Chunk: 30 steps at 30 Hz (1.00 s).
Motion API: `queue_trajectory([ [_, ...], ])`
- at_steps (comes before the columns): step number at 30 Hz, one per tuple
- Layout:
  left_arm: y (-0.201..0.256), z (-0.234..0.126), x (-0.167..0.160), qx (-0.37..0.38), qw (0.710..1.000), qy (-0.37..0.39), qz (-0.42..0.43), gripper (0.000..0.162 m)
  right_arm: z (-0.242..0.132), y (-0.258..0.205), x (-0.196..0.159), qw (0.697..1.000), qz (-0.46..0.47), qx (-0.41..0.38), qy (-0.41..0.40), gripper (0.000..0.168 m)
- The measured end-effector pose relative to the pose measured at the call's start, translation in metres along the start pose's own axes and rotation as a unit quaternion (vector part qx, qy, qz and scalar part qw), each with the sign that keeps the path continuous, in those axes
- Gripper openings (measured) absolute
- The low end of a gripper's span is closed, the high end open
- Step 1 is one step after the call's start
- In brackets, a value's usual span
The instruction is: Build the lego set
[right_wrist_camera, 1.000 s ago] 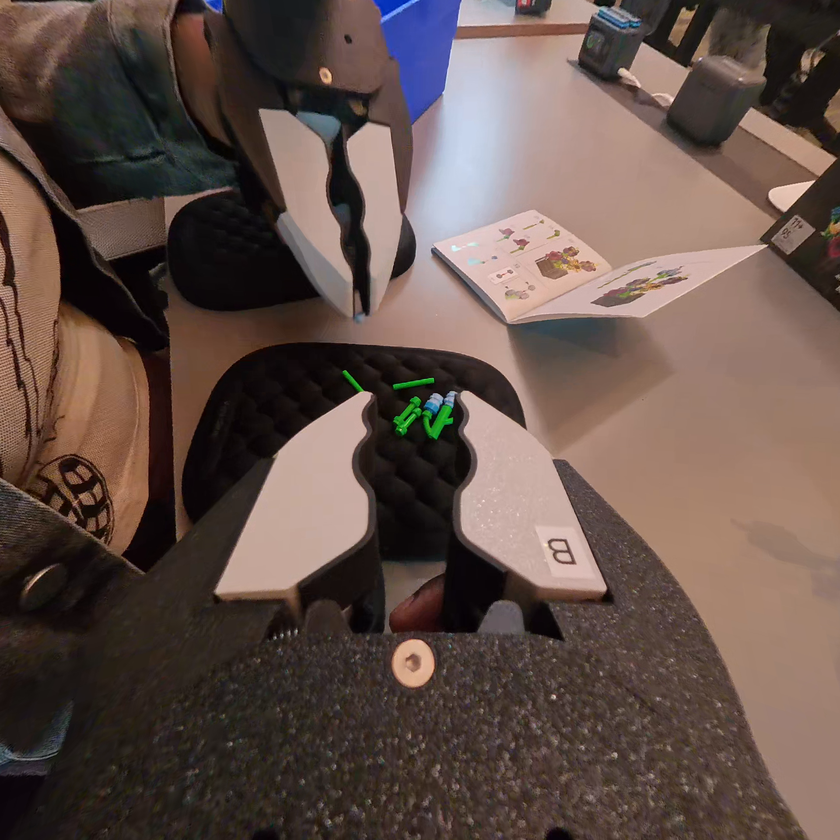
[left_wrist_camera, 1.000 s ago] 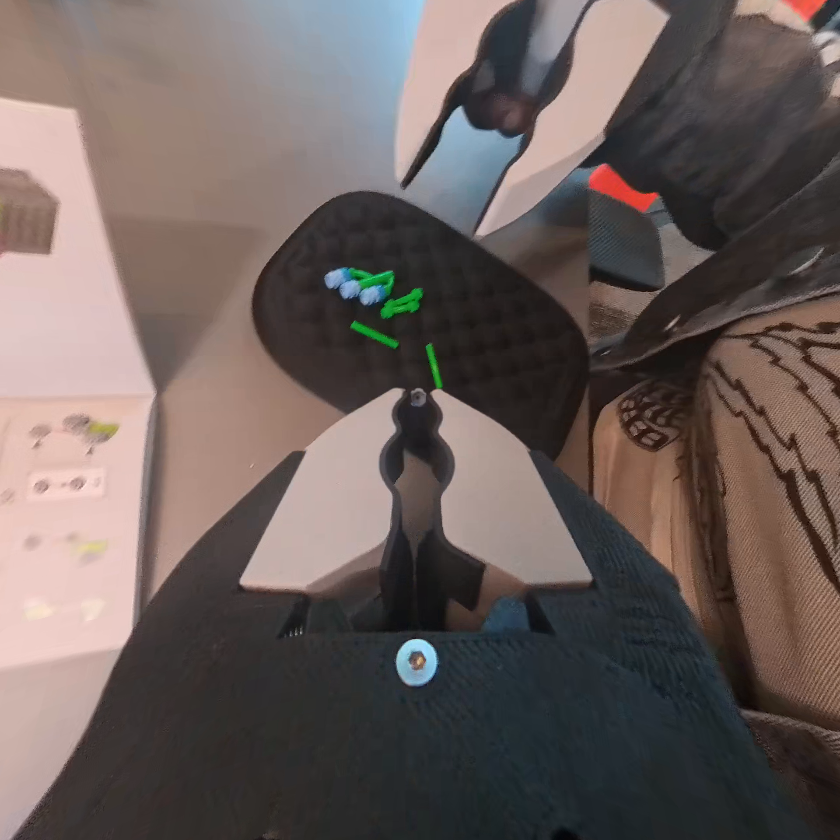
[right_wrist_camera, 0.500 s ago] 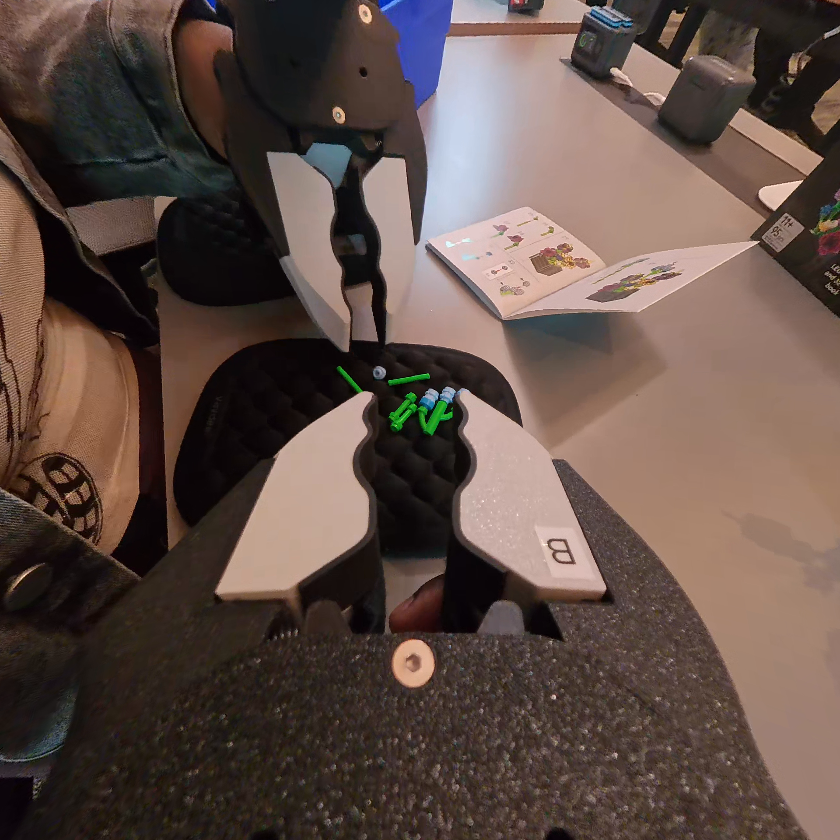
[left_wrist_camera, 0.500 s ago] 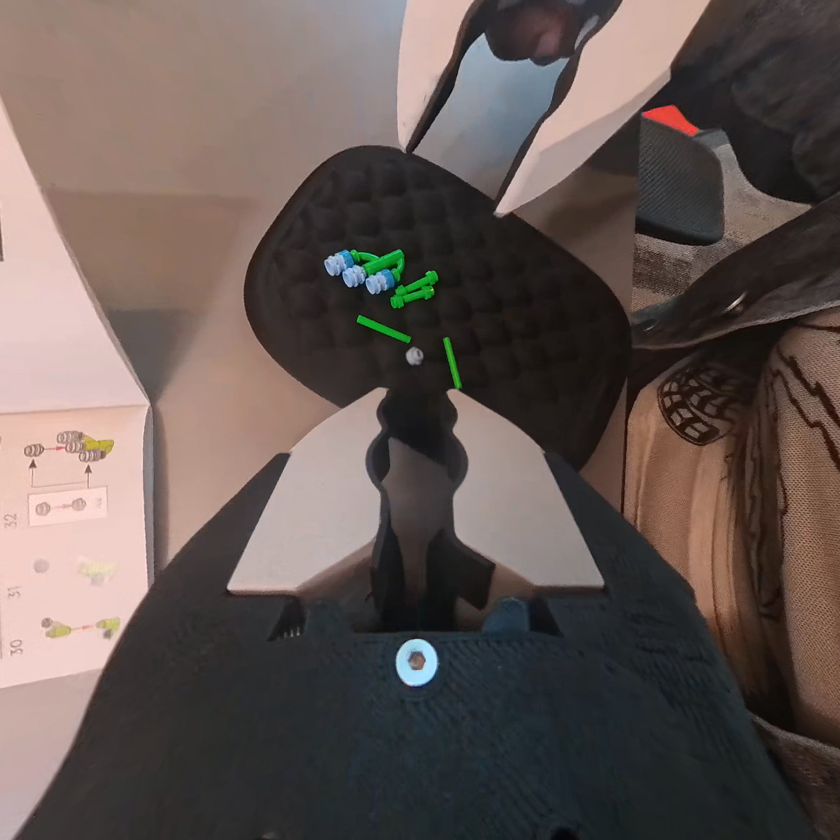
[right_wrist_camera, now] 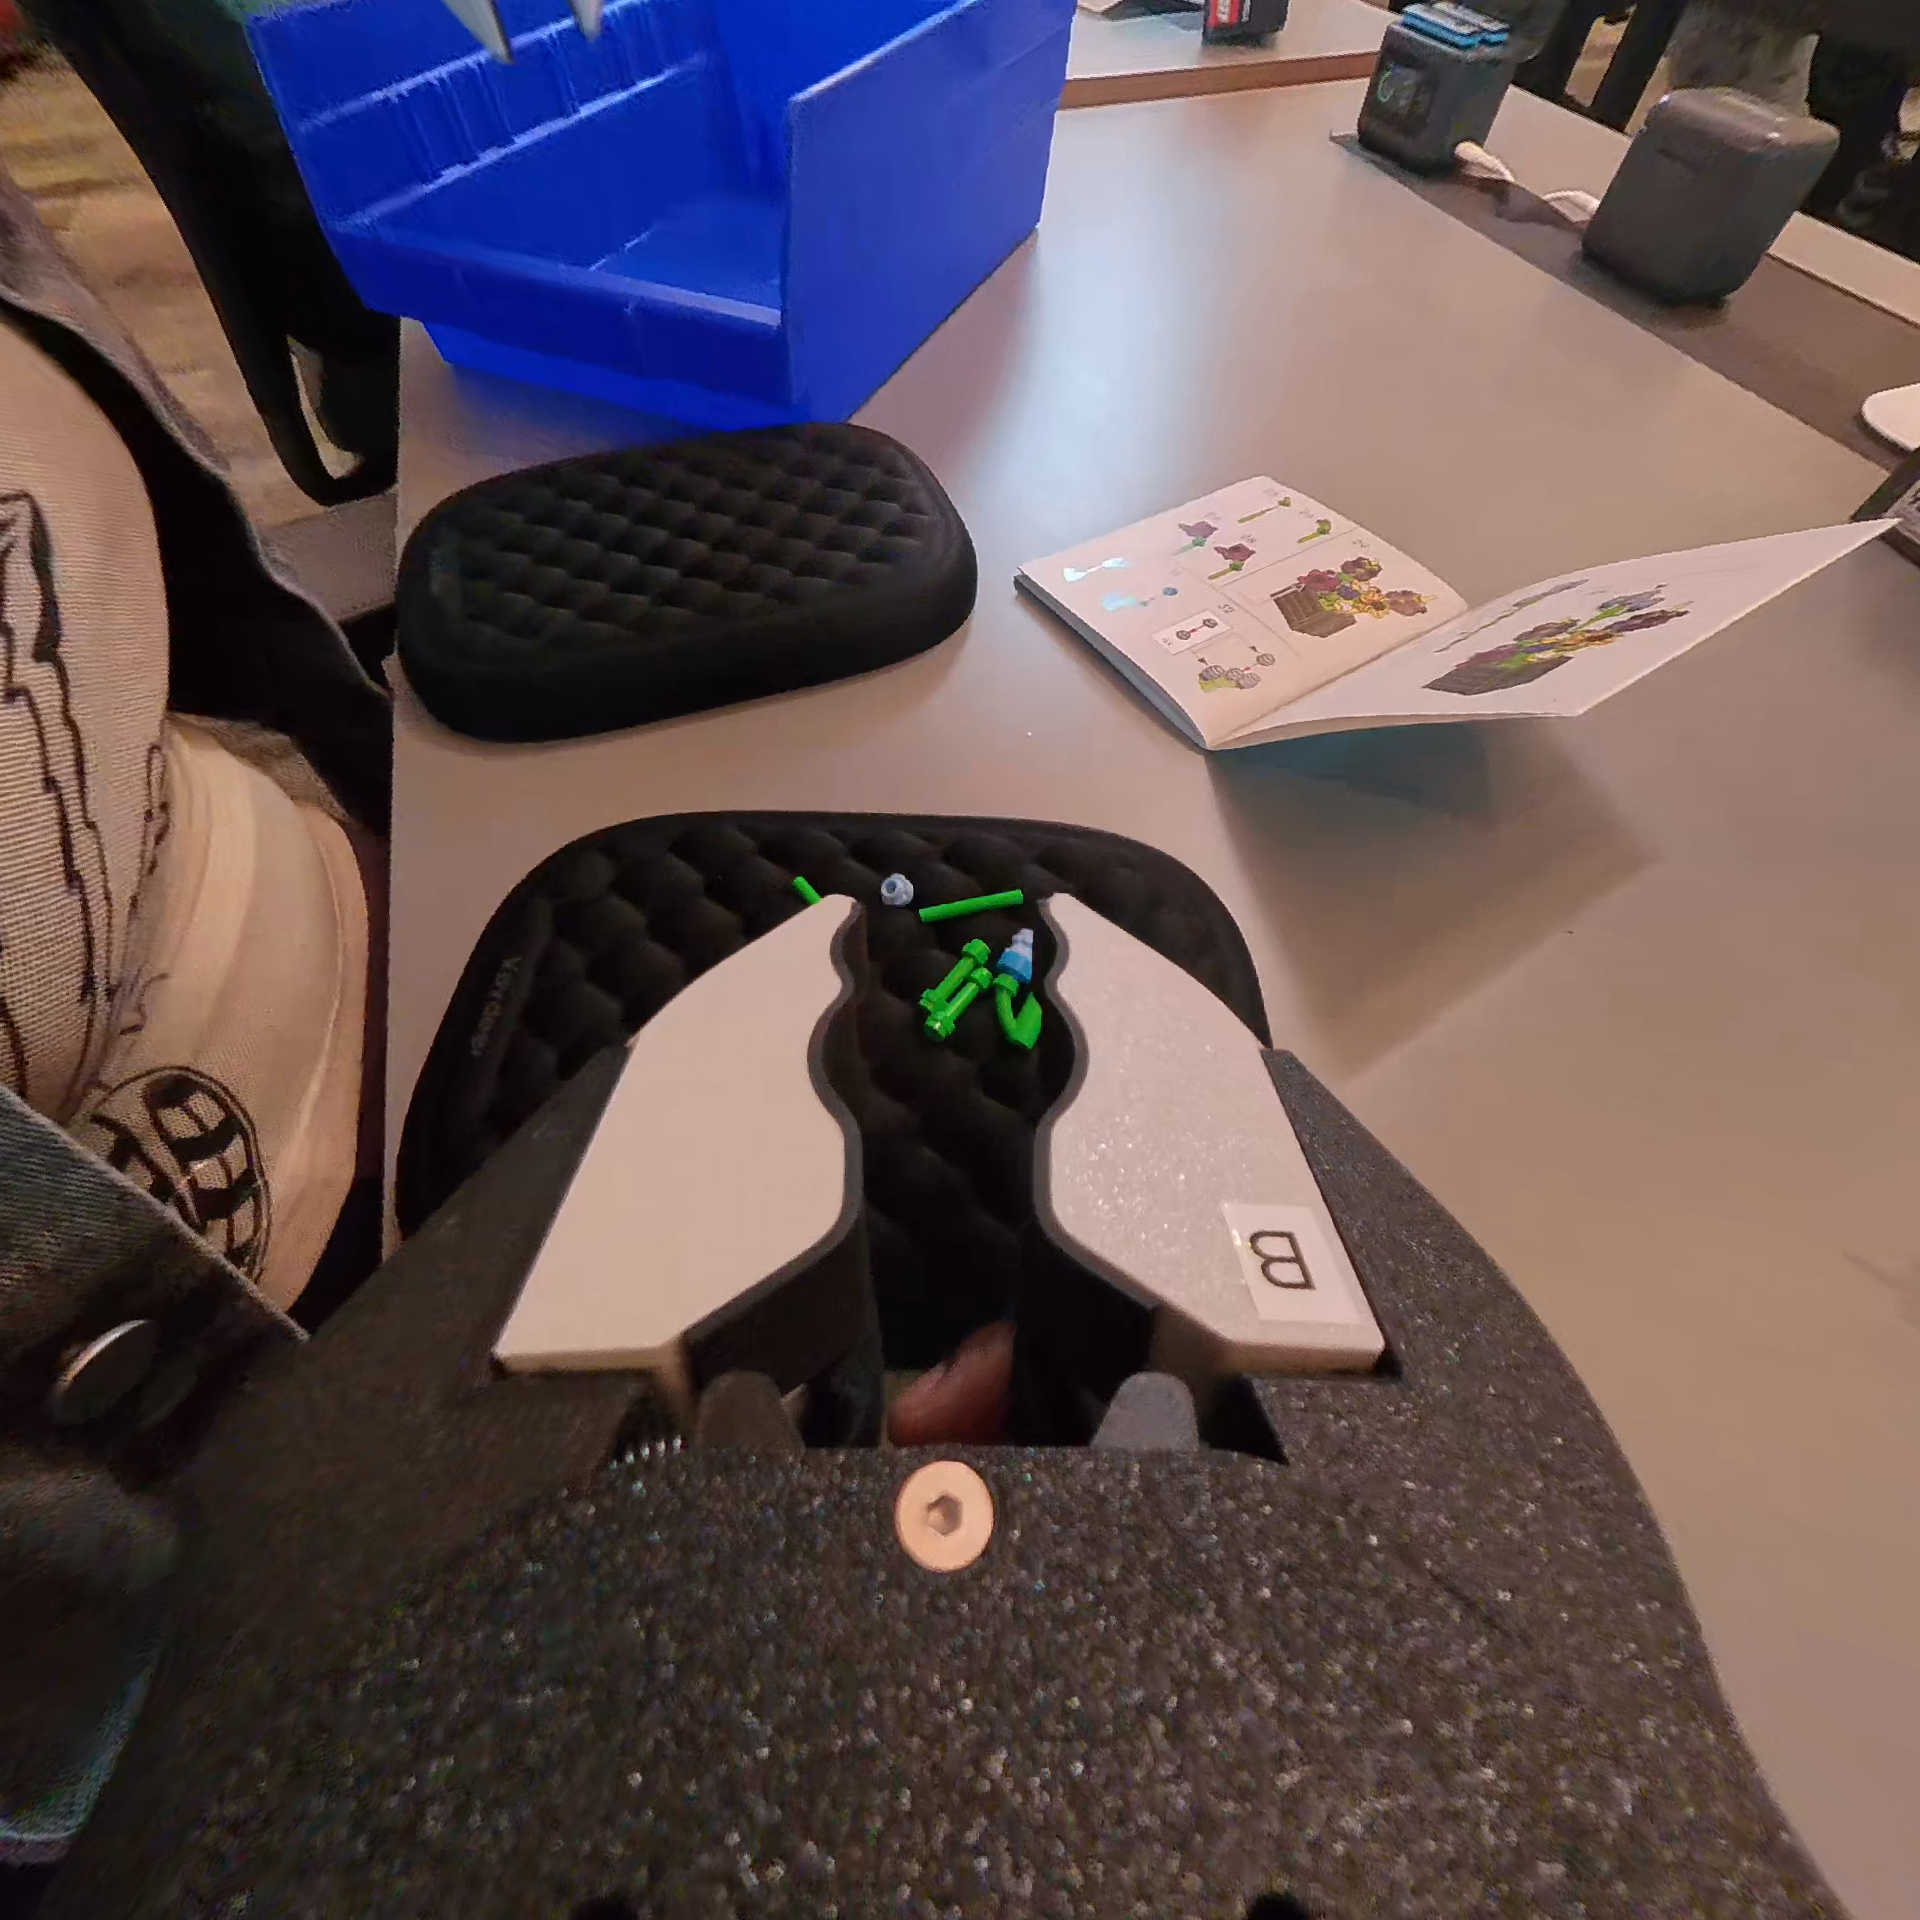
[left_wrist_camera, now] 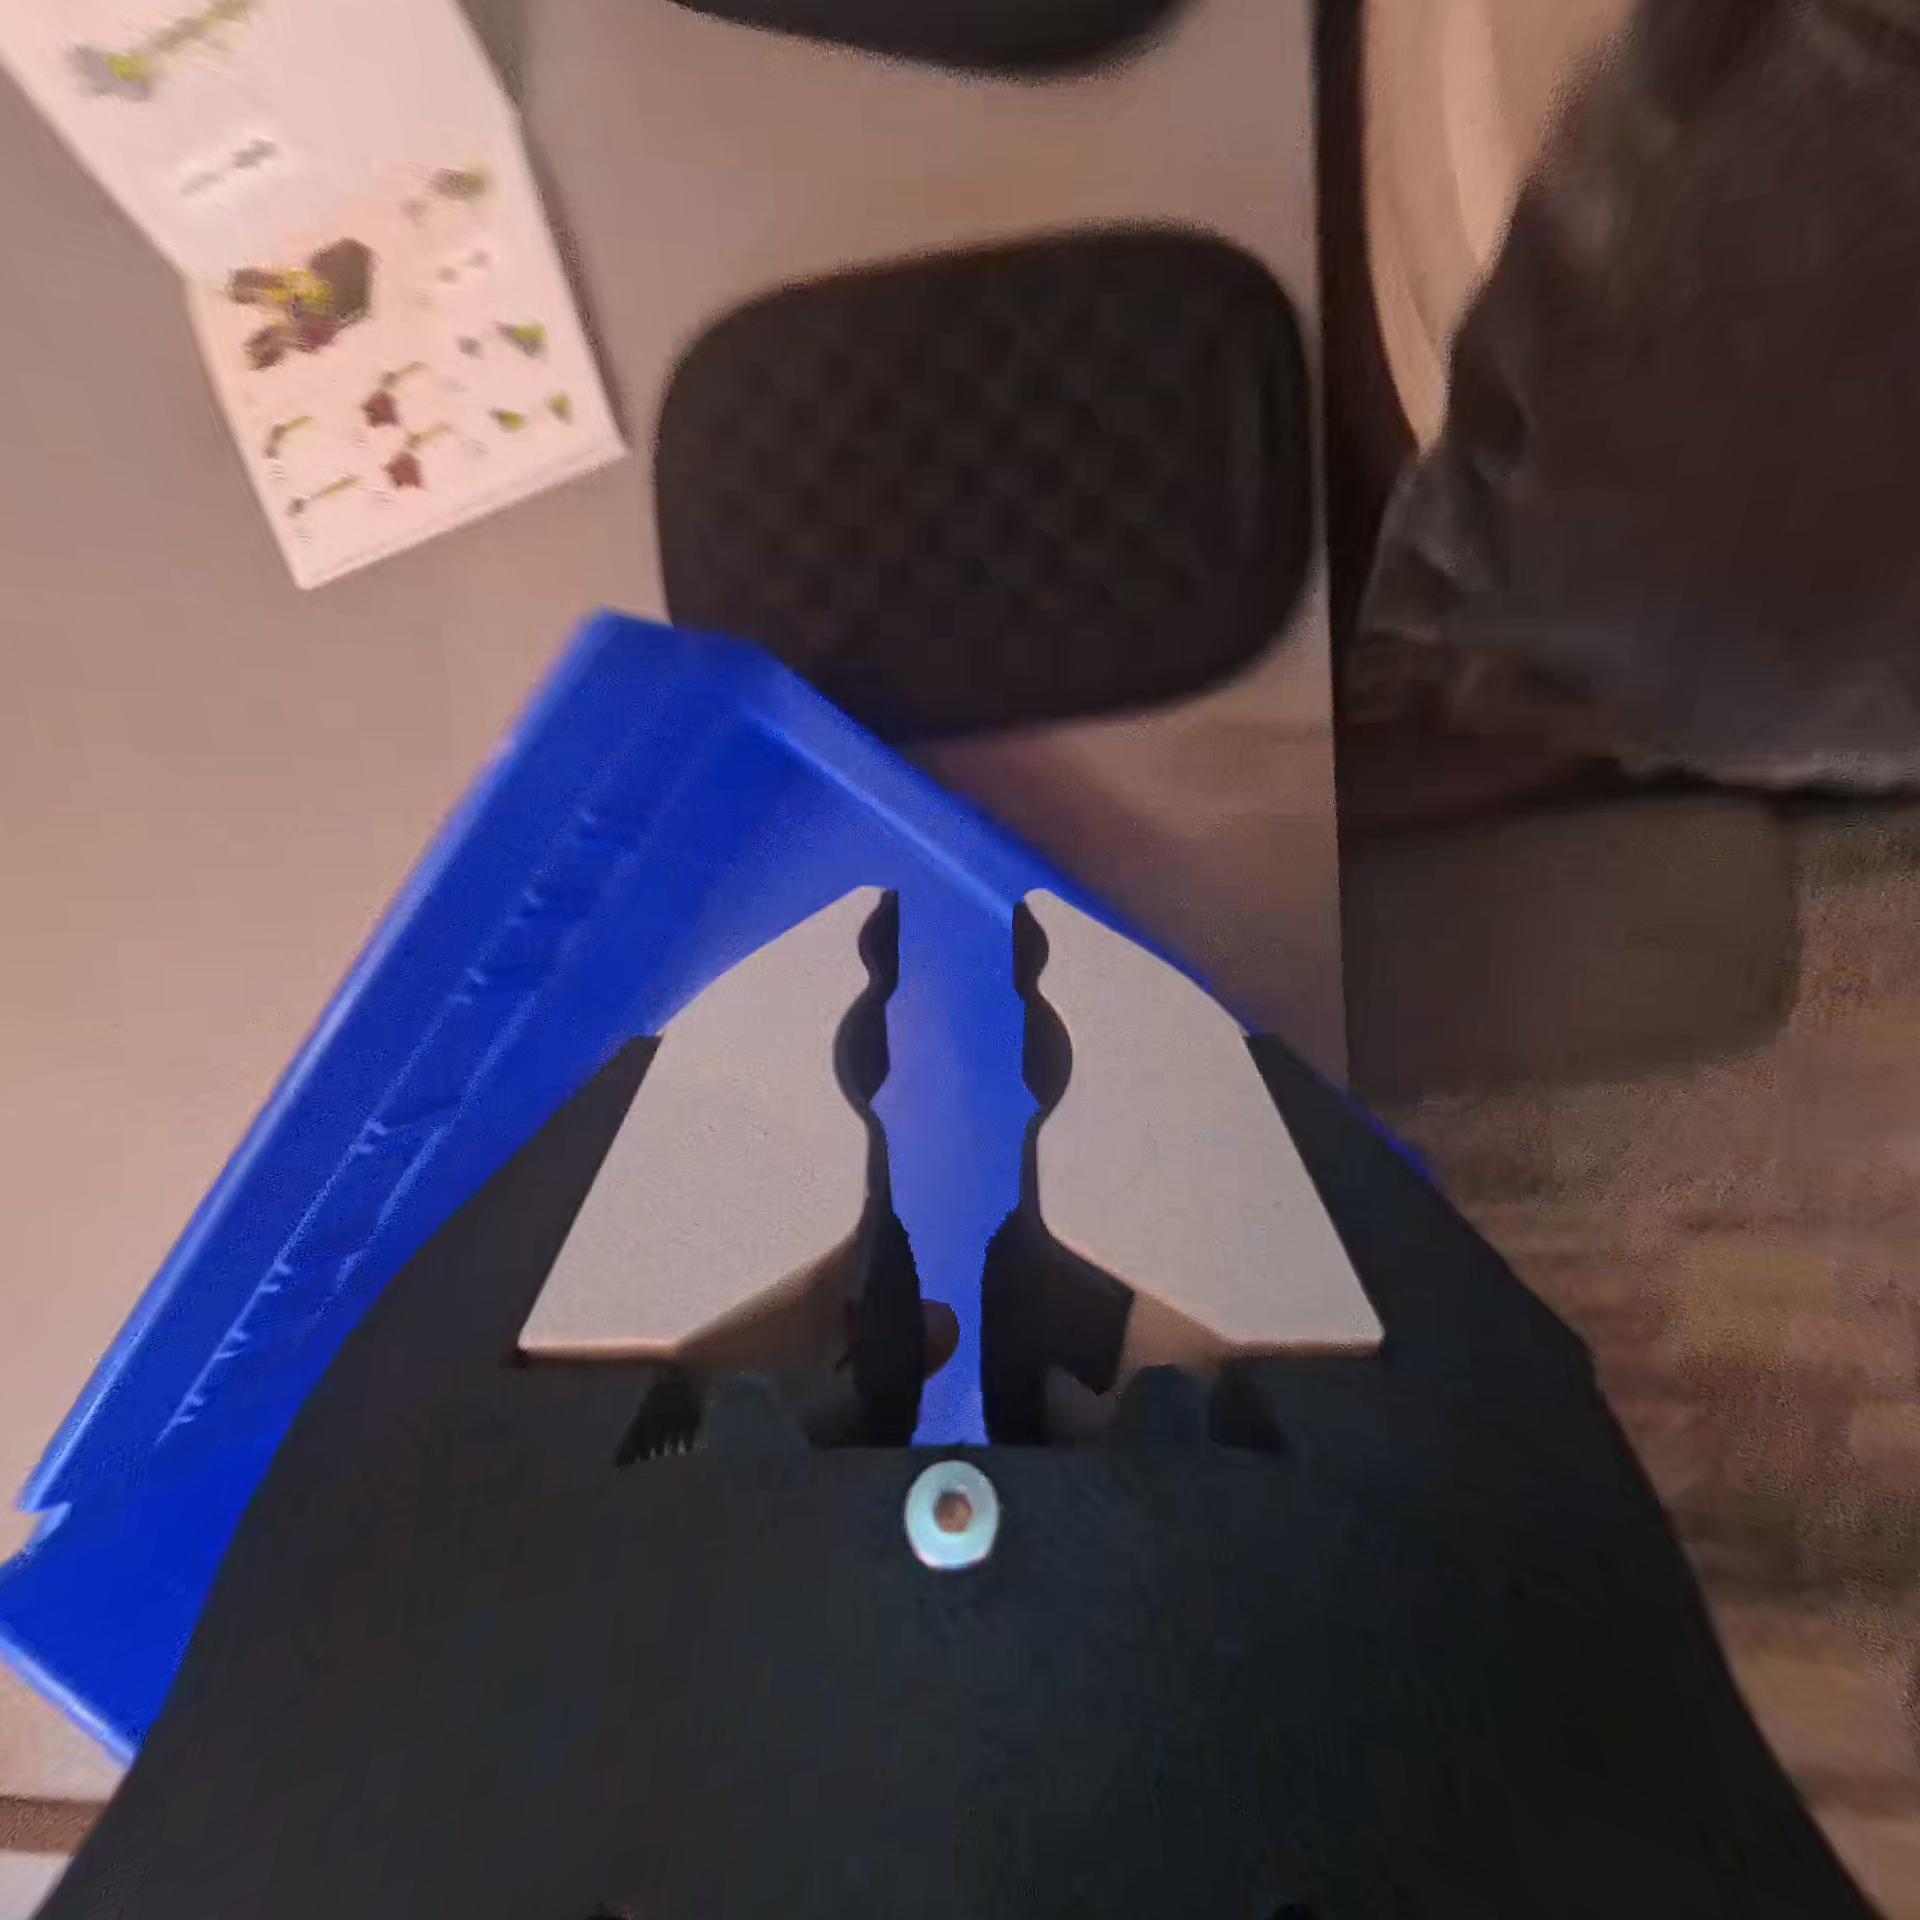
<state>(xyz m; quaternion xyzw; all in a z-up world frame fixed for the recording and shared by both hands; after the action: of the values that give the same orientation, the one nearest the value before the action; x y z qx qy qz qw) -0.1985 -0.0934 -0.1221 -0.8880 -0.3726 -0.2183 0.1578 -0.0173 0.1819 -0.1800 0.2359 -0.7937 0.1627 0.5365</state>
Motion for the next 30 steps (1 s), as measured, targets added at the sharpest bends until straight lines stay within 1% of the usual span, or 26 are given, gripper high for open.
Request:
queue_trajectory([
  [1,0.005,-0.002,-0.011,-0.010,1.000,0.002,0.027,0.020,0.002,-0.001,0.000,1.000,0.005,0.002,0.003,0.030],
  [3,0.020,0.000,-0.024,-0.070,0.996,0.007,0.047,0.018,0.006,-0.002,0.000,1.000,0.019,0.008,0.003,0.030],
  [7,0.040,0.014,-0.060,-0.174,0.980,-0.074,0.055,0.015,0.013,-0.002,-0.006,0.999,0.041,0.012,-0.023,0.030],
  [9,0.048,0.019,-0.070,-0.222,0.969,-0.087,0.059,0.013,0.016,0.000,-0.007,0.998,0.049,0.012,-0.035,0.030],
  [14,0.065,0.024,-0.089,-0.333,0.935,-0.116,0.047,0.012,0.023,0.004,-0.004,0.997,0.046,0.012,-0.058,0.030],
  [16,0.069,0.027,-0.091,-0.360,0.924,-0.123,0.040,0.012,0.025,0.006,-0.003,0.997,0.042,0.011,-0.065,0.030],
  [19,0.068,0.034,-0.094,-0.363,0.922,-0.127,0.040,0.010,0.026,0.009,-0.003,0.997,0.041,0.007,-0.070,0.029],
  [21,0.058,0.033,-0.098,-0.338,0.930,-0.142,0.031,0.004,0.027,0.010,-0.002,0.997,0.041,0.007,-0.069,0.028],
  [22,0.049,0.031,-0.095,-0.312,0.941,-0.135,0.013,0.004,0.027,0.010,-0.002,0.997,0.042,0.010,-0.069,0.029],
  [23,0.036,0.029,-0.091,-0.261,0.957,-0.121,-0.020,0.004,0.027,0.009,-0.002,0.997,0.041,0.012,-0.070,0.029],
  [25,0.015,0.014,-0.073,-0.176,0.977,-0.058,-0.102,0.015,0.026,0.009,-0.001,0.997,0.034,0.011,-0.072,0.029],
  [26,0.004,0.005,-0.064,-0.118,0.983,-0.025,-0.139,0.021,0.026,0.009,-0.001,0.997,0.030,0.011,-0.072,0.029],
  [28,-0.013,-0.014,-0.049,0.012,0.978,0.023,-0.208,0.032,0.027,0.008,0.001,0.997,0.023,0.015,-0.068,0.029],
  [29,-0.016,-0.023,-0.042,0.070,0.967,0.040,-0.240,0.048,0.028,0.007,0.002,0.998,0.019,0.018,-0.064,0.029],
  [30,-0.017,-0.029,-0.036,0.128,0.951,0.047,-0.277,0.054,0.029,0.006,0.003,0.998,0.013,0.022,-0.062,0.029],
])
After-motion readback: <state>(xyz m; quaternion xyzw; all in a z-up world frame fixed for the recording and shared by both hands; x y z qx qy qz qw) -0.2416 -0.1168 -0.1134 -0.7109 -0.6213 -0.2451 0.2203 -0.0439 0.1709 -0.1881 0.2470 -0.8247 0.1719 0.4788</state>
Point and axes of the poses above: each gripper's, where its closed fingertips meet, z out along the fingers, x out of its top, y = z × x across the jaws, the point moved 2 cm from there along -z, back along the fingers, and after that the axes turned 3 degrees about y, right-handed, at the moved point
